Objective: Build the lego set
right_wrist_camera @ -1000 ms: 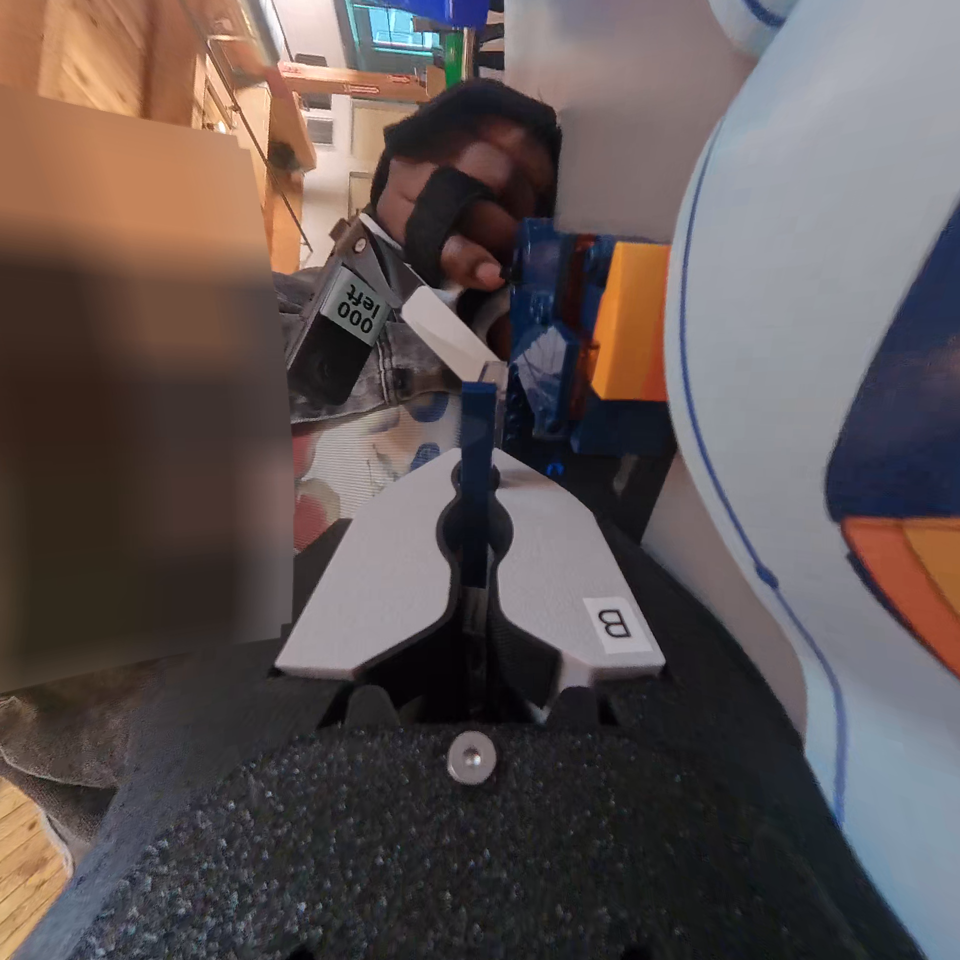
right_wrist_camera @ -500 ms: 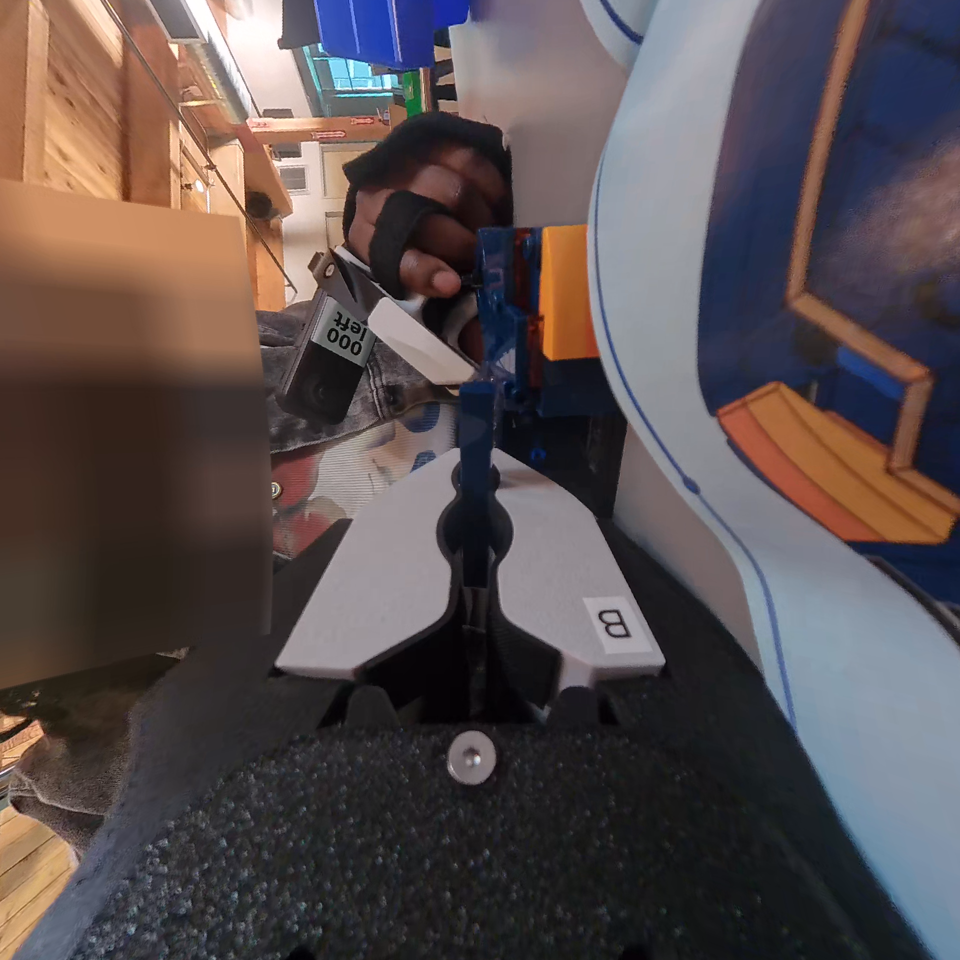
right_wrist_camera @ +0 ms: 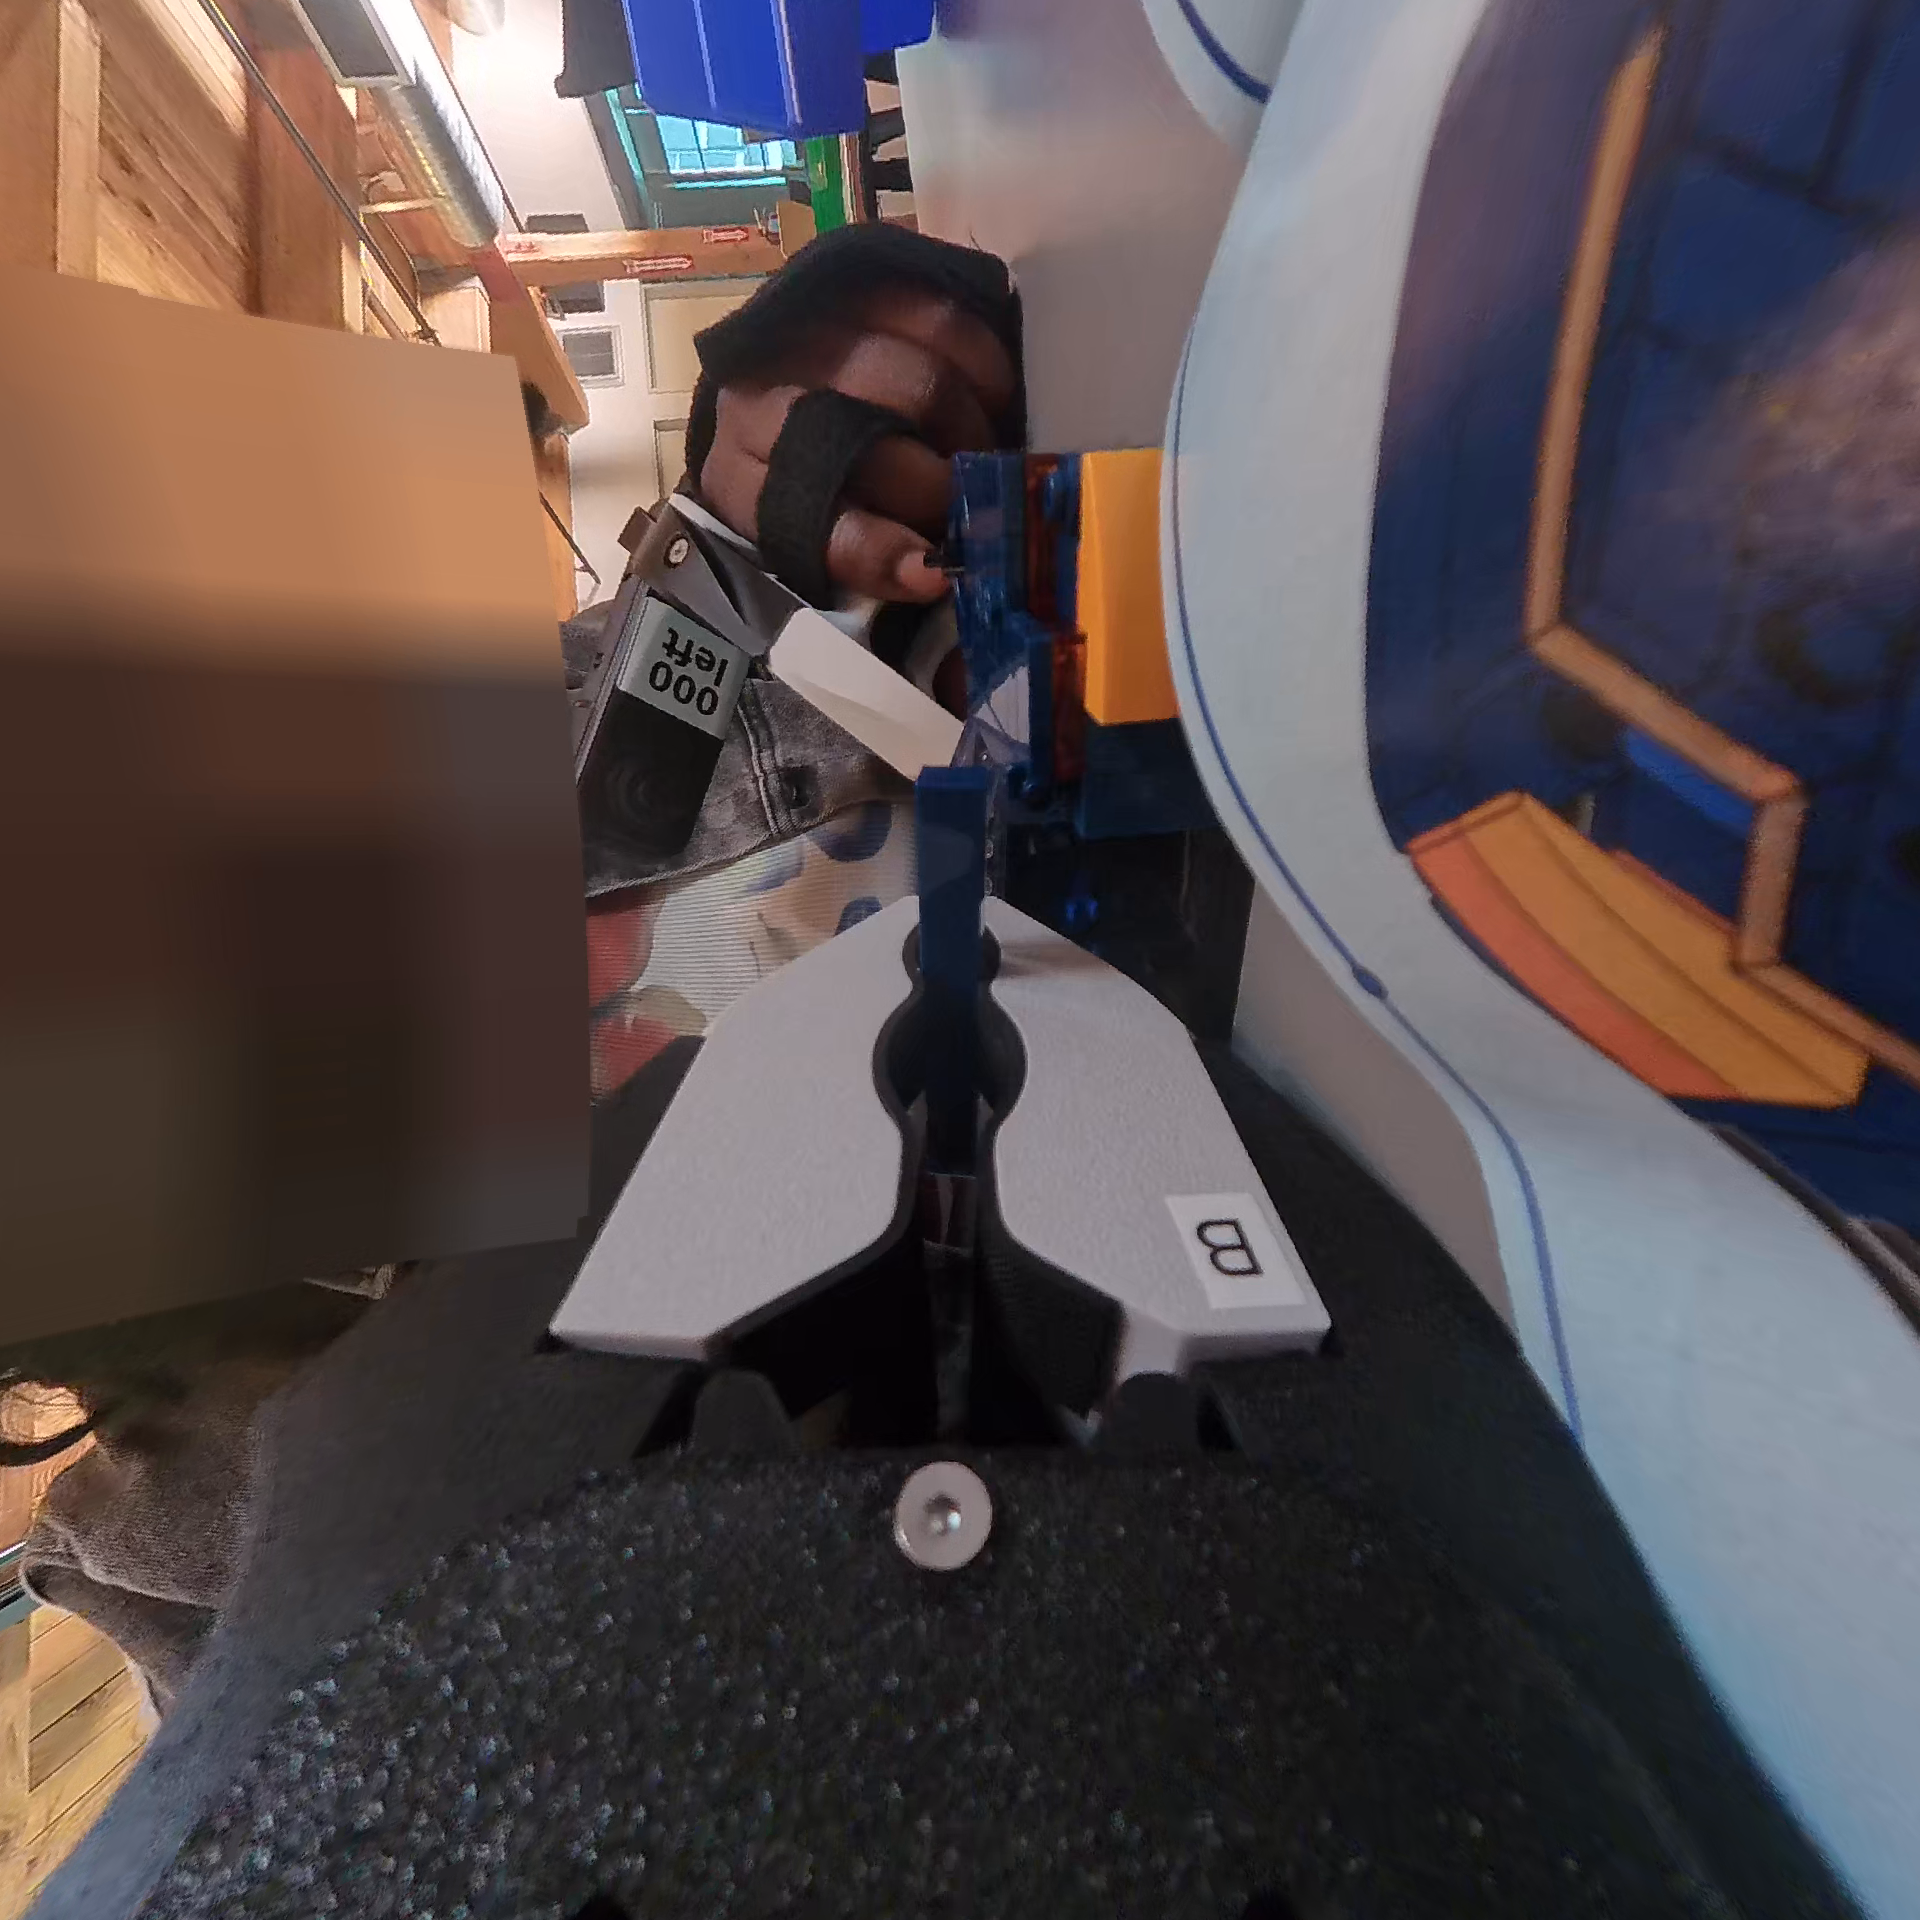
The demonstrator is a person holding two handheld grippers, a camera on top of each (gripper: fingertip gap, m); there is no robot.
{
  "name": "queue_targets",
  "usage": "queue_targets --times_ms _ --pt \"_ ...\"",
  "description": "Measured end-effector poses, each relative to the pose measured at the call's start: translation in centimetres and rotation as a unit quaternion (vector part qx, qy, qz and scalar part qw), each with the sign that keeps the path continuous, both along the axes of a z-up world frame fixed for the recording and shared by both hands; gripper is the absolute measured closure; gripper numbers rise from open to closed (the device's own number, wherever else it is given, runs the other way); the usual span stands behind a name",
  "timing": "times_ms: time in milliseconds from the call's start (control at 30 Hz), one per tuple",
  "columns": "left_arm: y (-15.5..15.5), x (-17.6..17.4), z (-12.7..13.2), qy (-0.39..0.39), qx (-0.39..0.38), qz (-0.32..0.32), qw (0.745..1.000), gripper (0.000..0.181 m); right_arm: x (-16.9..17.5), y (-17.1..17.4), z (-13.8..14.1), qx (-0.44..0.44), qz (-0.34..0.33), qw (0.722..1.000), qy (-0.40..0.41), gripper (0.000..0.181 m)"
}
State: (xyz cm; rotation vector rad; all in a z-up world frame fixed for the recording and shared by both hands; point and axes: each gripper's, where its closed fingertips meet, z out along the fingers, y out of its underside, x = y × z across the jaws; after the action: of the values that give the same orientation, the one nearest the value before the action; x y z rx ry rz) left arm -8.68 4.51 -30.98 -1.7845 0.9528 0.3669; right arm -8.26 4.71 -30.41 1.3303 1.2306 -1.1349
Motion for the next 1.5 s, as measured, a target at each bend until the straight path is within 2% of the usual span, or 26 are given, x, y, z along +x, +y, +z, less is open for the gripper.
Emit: queue_targets --times_ms 633,733,800,933,967,1033,1100,1167,1267,1500 --pt "-0.2 0.1 -0.2 -0.001 -0.013 -0.005 1.0 0.181 -0.1 -0.3 -0.3 0.01 -0.018 0.999 0.04 0.177" --pt "-0.1 -0.1 0.0 0.003 0.001 0.003 1.0 0.181 0.5 -1.1 0.1 0.013 0.009 0.999 0.045 0.153" --pt "-0.1 -0.1 0.1 0.004 0.007 0.002 1.0 0.181 0.5 -1.1 0.1 0.015 0.008 0.999 0.044 0.151" --pt "-0.1 -0.2 0.2 0.005 0.012 0.006 1.0 0.181 0.1 0.6 0.3 0.041 -0.018 0.998 0.047 0.135" --pt "-0.1 -0.2 0.2 0.006 0.014 0.006 1.0 0.181 0.1 1.0 0.2 0.055 -0.026 0.996 0.06 0.139" --pt "-0.1 -0.1 0.3 0.005 0.014 0.005 1.0 0.181 0.1 0.9 0.1 0.06 -0.03 0.995 0.075 0.159" --pt "-0.1 -0.1 0.3 0.005 0.014 0.004 1.0 0.181 0.1 0.0 0.5 0.036 -0.025 0.996 0.075 0.176" --pt "-0.1 -0.1 0.4 0.008 0.019 0.005 1.0 0.181 -0.2 0.0 0.9 0.009 -0.034 0.997 0.071 0.174" --pt "-0.1 -0.1 0.5 0.012 0.027 0.007 1.0 0.181 -0.1 0.5 0.1 0.025 -0.036 0.997 0.056 0.177" --pt "0.0 0.0 0.9 0.027 0.047 0.002 0.999 0.18 0.0 -0.6 0.0 -0.002 -0.01 0.999 0.03 0.175"
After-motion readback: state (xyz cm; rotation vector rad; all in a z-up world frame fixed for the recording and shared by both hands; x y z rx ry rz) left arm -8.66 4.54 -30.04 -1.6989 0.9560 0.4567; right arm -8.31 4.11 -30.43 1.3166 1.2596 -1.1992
